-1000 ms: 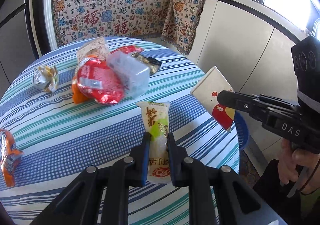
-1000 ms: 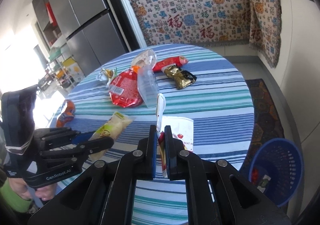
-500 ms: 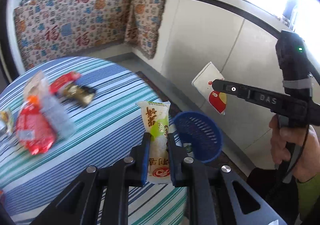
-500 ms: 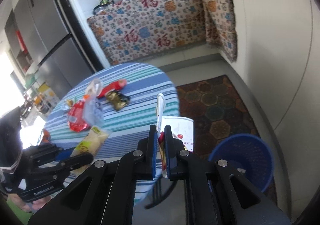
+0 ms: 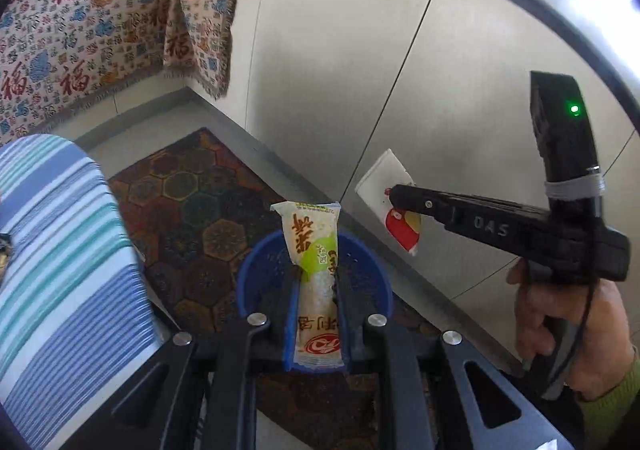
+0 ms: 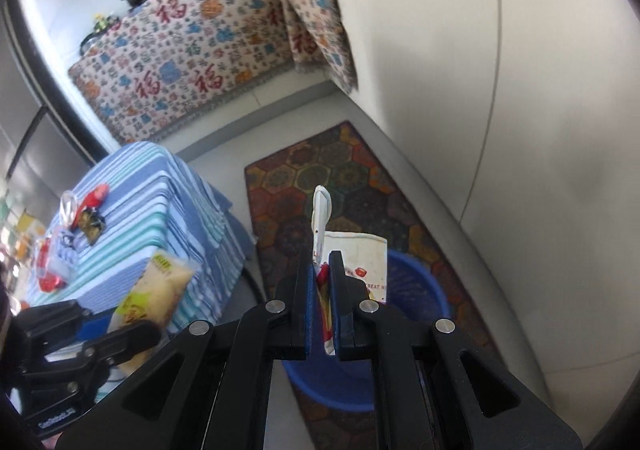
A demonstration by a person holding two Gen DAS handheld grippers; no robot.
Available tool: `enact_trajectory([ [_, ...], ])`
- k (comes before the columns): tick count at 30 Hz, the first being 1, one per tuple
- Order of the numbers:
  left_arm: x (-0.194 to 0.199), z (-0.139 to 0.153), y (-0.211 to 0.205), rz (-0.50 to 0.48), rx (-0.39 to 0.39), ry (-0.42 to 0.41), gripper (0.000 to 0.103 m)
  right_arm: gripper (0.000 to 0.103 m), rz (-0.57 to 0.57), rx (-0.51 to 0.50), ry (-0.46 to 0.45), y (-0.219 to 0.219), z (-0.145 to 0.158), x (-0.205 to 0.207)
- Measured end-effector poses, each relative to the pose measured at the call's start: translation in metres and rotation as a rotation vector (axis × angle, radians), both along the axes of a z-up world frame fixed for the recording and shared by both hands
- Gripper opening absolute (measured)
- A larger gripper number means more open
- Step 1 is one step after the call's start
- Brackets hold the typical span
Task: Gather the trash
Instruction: 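Carry both wrappers over the blue wastebasket and open both grippers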
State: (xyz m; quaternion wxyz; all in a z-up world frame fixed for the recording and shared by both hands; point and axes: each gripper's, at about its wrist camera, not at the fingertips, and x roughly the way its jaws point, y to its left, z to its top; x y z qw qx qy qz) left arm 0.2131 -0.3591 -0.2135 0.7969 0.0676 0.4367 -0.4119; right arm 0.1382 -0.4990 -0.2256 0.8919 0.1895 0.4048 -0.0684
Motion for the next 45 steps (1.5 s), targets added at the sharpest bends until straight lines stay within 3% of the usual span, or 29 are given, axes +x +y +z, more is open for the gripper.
enact_trajectory([
  [8, 0.010, -0.036, -0.025, -0.005, 0.037, 0.036, 0.017, 0.006, -0.033, 0.064, 0.037, -0.022, -0.018, 0.001],
  [20, 0.017, -0.062, -0.047, -0.032, 0.075, 0.037, 0.017, 0.009, -0.062, 0.084, 0.063, -0.034, -0.027, 0.006],
  [23, 0.020, -0.070, -0.055, -0.035, 0.081, 0.035, 0.019, 0.011, -0.072, 0.100, 0.061, -0.038, -0.029, 0.007],
  [24, 0.021, -0.074, -0.058, -0.040, 0.082, 0.036, 0.024, 0.012, -0.076, 0.101, 0.064, -0.039, -0.030, 0.007],
  [25, 0.023, -0.077, -0.060, -0.041, 0.091, 0.036, 0.042, 0.016, -0.079, 0.102, 0.065, -0.040, -0.031, 0.008],
  [27, 0.023, -0.079, -0.062, -0.028, 0.099, 0.021, 0.064, 0.031, -0.095, 0.107, 0.059, -0.044, -0.029, 0.007],
  [32, 0.025, -0.074, -0.051, -0.008, 0.078, 0.018, 0.064, 0.059, -0.126, 0.085, -0.006, -0.042, -0.012, -0.002],
  [35, 0.023, -0.060, -0.034, 0.015, 0.063, 0.008, 0.064, 0.062, -0.138, 0.023, -0.047, -0.034, 0.002, -0.006],
  [39, 0.002, -0.029, 0.012, 0.042, 0.016, -0.031, 0.064, 0.080, -0.163, -0.097, -0.101, -0.015, 0.022, -0.011],
  [45, -0.040, -0.001, 0.103, 0.079, 0.028, -0.090, 0.064, 0.085, -0.106, -0.229, -0.206, 0.034, 0.054, -0.016],
])
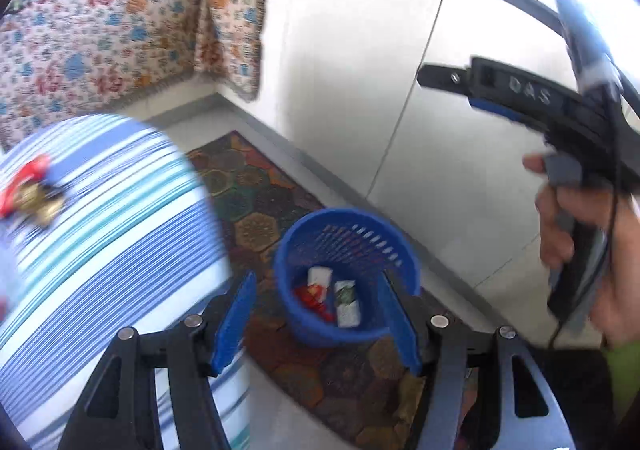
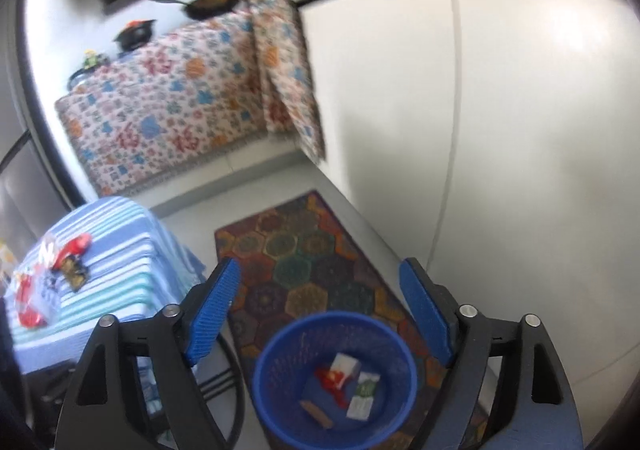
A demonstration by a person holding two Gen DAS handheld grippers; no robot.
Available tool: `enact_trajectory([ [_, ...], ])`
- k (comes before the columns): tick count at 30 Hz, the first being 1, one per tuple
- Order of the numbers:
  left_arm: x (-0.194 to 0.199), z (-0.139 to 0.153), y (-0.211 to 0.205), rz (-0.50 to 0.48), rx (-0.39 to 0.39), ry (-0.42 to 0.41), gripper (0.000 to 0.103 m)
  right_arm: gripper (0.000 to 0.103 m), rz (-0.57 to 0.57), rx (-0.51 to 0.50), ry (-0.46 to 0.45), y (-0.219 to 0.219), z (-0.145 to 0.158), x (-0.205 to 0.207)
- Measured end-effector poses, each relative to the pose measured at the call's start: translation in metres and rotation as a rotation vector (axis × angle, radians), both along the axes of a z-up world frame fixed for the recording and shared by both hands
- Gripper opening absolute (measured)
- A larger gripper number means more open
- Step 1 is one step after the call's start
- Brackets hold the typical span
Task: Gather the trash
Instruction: 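Carry both wrappers over the blue wastebasket and open both grippers, then grasp the orange chip bag with the left gripper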
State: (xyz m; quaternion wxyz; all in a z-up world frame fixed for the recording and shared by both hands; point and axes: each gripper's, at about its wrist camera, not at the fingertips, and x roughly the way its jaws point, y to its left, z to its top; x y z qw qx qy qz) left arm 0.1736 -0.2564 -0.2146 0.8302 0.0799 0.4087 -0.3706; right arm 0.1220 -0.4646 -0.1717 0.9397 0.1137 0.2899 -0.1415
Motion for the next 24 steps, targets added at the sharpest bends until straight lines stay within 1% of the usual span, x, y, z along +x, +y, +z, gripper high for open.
enact_trajectory([
  [4, -0.019, -0.003, 0.075, 0.082, 0.043, 0.008, 0.064, 0.086, 0.142, -0.045, -0.011, 0.061, 0.004, 0.007],
  [8, -0.032, -0.007, 0.149, 0.182, 0.077, 0.006, 0.064, 0.086, 0.310, -0.059, 0.022, 0.139, -0.001, 0.020],
  [11, -0.039, -0.010, 0.201, 0.264, 0.110, -0.012, 0.064, 0.086, 0.444, -0.034, 0.074, 0.200, -0.014, 0.025],
  [13, -0.044, -0.014, 0.234, 0.321, 0.128, -0.021, 0.064, 0.086, 0.534, -0.014, 0.129, 0.241, -0.027, 0.028],
  [15, -0.048, -0.017, 0.266, 0.378, 0.143, -0.025, 0.064, 0.086, 0.592, -0.022, 0.158, 0.269, -0.036, 0.031],
  [17, -0.050, -0.021, 0.293, 0.427, 0.156, -0.028, 0.064, 0.086, 0.637, -0.045, 0.185, 0.292, -0.047, 0.034],
  [19, -0.052, -0.023, 0.320, 0.486, 0.157, -0.027, 0.064, 0.087, 0.666, -0.049, 0.215, 0.304, -0.056, 0.039],
  [21, -0.052, -0.025, 0.349, 0.551, 0.150, -0.023, 0.064, 0.090, 0.678, -0.058, 0.231, 0.313, -0.062, 0.046],
  [24, -0.045, -0.028, 0.383, 0.641, 0.146, -0.015, 0.064, 0.091, 0.681, -0.085, 0.246, 0.321, -0.070, 0.051],
])
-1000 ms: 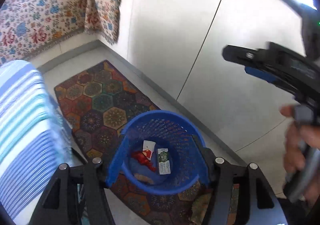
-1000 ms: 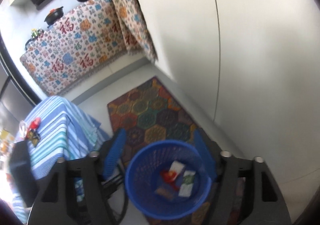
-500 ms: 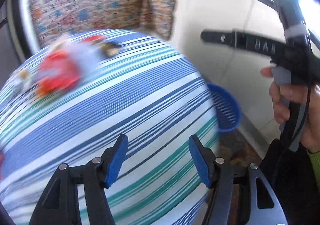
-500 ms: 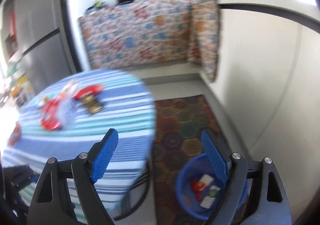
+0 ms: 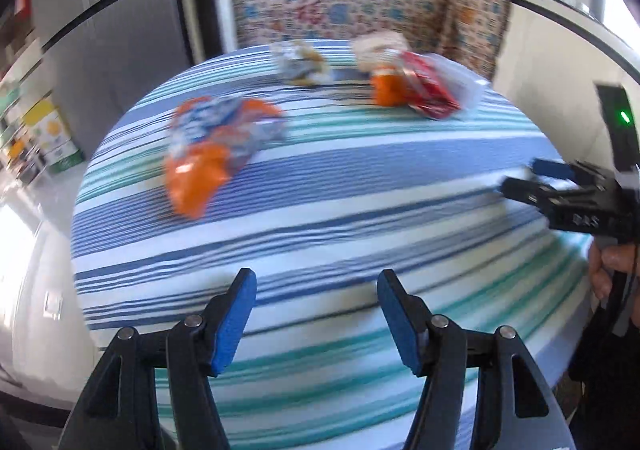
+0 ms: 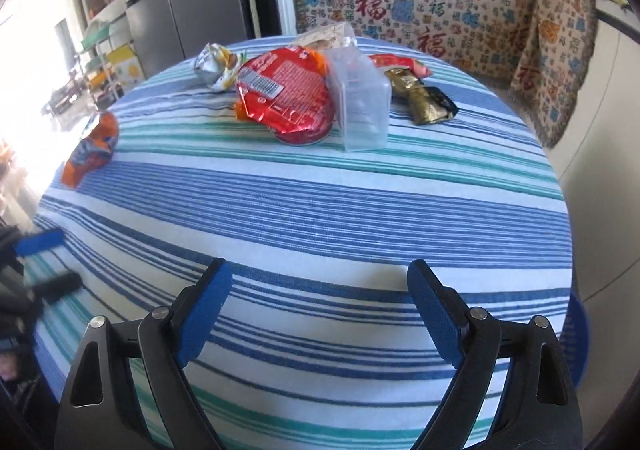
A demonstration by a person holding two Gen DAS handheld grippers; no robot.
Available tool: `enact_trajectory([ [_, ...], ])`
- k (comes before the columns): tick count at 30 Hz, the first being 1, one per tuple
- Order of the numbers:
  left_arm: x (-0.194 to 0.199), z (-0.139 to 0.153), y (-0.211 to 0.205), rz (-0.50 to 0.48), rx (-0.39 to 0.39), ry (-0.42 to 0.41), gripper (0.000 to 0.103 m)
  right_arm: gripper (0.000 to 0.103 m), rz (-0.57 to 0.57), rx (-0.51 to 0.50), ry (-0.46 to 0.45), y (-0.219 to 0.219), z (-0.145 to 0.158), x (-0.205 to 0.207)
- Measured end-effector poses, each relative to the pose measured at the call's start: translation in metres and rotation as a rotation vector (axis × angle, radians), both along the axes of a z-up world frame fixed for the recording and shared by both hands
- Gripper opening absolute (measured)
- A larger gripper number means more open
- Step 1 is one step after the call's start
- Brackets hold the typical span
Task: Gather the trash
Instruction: 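Grasp the orange chip bag with the left gripper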
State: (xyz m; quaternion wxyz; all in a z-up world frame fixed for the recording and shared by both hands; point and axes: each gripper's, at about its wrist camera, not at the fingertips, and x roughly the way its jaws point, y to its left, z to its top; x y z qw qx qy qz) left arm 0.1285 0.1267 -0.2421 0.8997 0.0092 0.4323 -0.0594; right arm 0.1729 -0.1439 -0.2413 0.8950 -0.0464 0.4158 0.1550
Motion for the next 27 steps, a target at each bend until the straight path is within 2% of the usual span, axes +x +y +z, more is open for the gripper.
enact_trajectory([
  [5, 0.016, -0.001, 0.043, 0.089, 0.008, -0.023, 0.064, 0.094, 0.004, -0.004, -0.004, 0.005, -0.001, -0.006],
  [12, 0.061, -0.003, 0.059, 0.082, 0.031, -0.033, 0.064, 0.097, 0.022, -0.030, -0.019, 0.012, -0.002, -0.016],
  [18, 0.085, -0.004, 0.054, 0.039, 0.121, -0.050, 0.067, 0.097, 0.023, -0.027, -0.020, 0.012, -0.003, -0.016],
  [22, 0.094, -0.004, 0.050, -0.008, 0.072, -0.040, 0.063, 0.097, 0.023, -0.024, -0.020, 0.012, -0.003, -0.017],
  [25, 0.092, -0.001, 0.036, -0.056, 0.055, -0.050, 0.054, 0.097, 0.023, -0.029, -0.017, 0.012, -0.003, -0.017],
  [27, 0.089, 0.002, 0.026, -0.078, 0.022, -0.060, 0.052, 0.097, 0.013, -0.026, -0.010, 0.007, -0.002, -0.015],
])
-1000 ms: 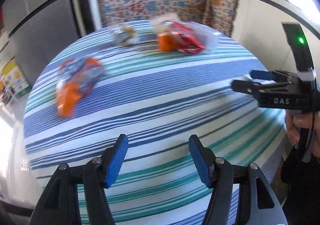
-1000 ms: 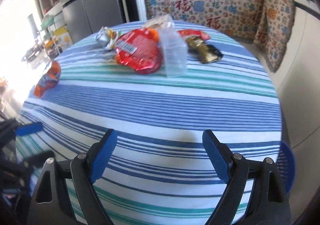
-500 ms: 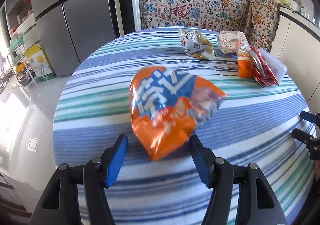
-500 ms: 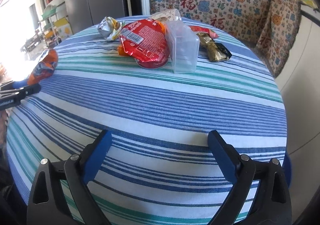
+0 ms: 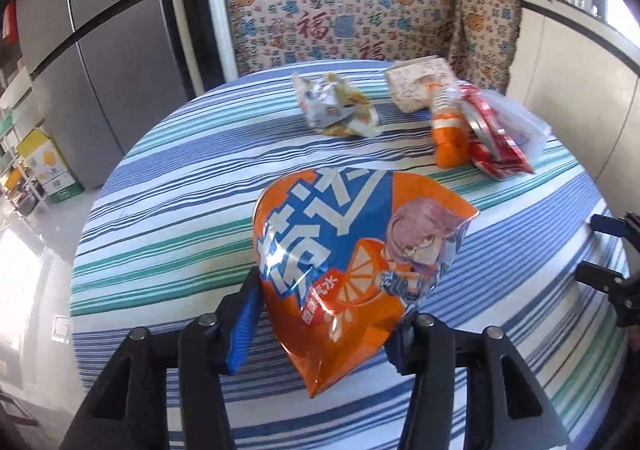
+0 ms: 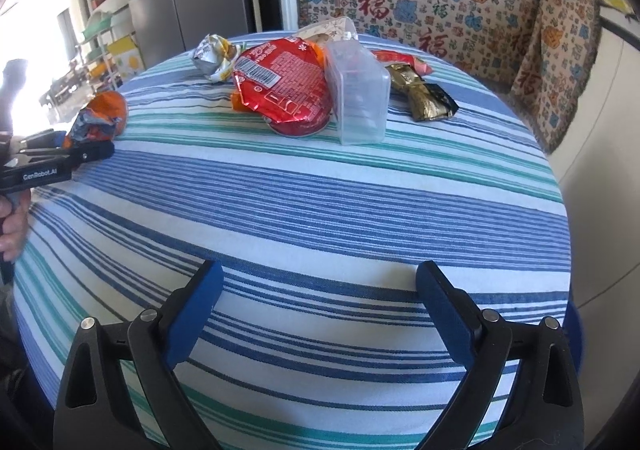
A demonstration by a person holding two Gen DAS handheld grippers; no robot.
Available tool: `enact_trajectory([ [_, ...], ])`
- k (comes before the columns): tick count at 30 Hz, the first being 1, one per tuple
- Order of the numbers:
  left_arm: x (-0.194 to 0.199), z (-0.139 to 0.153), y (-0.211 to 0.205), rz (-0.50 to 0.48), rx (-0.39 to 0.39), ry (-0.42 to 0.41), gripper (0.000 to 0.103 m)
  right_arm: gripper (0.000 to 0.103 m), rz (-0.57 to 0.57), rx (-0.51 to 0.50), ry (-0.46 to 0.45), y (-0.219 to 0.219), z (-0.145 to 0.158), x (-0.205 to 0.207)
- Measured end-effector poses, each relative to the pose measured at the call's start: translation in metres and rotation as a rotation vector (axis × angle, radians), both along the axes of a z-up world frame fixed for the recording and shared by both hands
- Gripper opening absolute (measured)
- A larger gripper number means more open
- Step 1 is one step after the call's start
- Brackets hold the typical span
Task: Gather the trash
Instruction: 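Grasp the orange chip bag with the left gripper, then grasp the gold foil snack packet with the right gripper while the left holds the chip bag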
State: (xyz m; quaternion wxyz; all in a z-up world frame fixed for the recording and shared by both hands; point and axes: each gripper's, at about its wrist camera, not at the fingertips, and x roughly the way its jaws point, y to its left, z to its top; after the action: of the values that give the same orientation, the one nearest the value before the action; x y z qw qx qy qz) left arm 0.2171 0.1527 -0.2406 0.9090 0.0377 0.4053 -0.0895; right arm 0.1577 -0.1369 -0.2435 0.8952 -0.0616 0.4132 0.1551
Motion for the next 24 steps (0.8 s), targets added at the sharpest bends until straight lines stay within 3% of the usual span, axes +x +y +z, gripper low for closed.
enact_trajectory([
  [4, -0.003, 0.004, -0.020, -0.049, -0.094, 0.010, 0.052, 0.097, -0.062, 0.043, 0.021, -0.023, 0.001, 0.008],
  [8, -0.005, 0.007, -0.034, -0.079, -0.135, 0.015, 0.052, 0.096, -0.138, 0.077, 0.030, -0.051, 0.002, 0.022],
  [11, -0.004, 0.008, -0.036, -0.079, -0.147, 0.021, 0.052, 0.092, -0.163, 0.035, 0.042, -0.067, 0.002, 0.051],
  [13, -0.004, 0.007, -0.034, -0.069, -0.165, 0.031, 0.052, 0.092, -0.129, -0.014, 0.051, -0.070, 0.001, 0.075],
  [18, -0.002, 0.002, -0.021, -0.038, -0.205, 0.064, 0.052, 0.092, -0.010, -0.016, 0.077, -0.070, 0.001, 0.129],
  [24, -0.002, -0.002, -0.023, -0.033, -0.186, 0.073, 0.052, 0.092, 0.027, -0.020, 0.096, -0.055, 0.001, 0.170],
])
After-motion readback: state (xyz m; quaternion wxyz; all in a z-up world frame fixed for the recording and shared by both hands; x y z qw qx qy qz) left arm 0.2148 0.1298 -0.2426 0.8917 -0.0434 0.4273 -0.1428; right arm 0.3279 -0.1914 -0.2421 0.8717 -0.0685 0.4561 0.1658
